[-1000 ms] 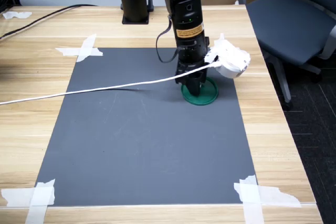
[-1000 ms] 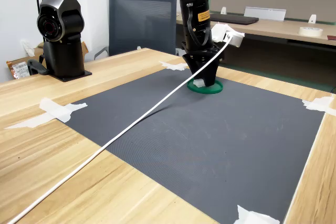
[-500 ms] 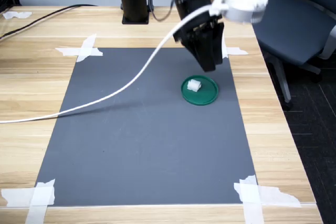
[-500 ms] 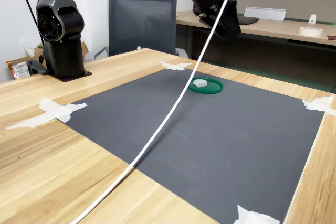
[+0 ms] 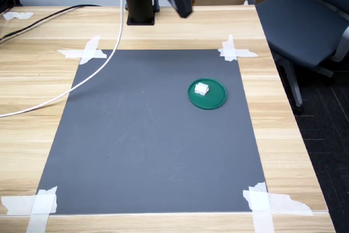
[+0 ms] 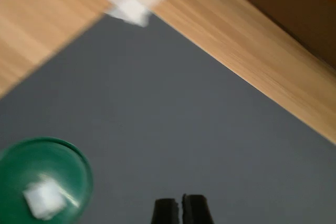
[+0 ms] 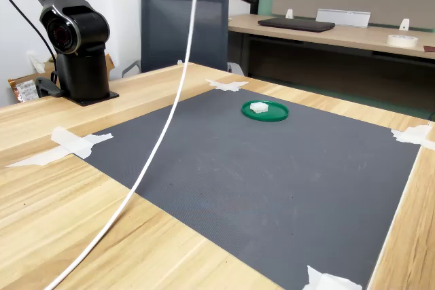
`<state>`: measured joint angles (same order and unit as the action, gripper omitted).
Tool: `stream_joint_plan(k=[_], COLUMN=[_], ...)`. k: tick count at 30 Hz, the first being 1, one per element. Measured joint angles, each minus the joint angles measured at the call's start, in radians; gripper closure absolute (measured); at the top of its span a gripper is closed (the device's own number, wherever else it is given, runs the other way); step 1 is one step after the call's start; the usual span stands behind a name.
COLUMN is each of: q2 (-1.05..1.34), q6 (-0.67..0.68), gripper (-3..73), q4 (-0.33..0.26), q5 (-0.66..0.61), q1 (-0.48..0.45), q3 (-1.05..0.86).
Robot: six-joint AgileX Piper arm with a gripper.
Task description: Grasp a white terminal and put it in the green lid.
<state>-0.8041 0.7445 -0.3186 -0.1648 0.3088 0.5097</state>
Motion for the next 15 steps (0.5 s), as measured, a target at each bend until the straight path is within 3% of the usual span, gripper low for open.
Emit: stream_joint_plan(k=[7,15], q2=[0.245,0.529], q6=[0.000,-0.007], gripper=[72.0,72.2], q4=[-0.080,-0.113], q5=[0.005,0.002], q1=[-0.148,-0.182], q3=[-0.173,-0.313])
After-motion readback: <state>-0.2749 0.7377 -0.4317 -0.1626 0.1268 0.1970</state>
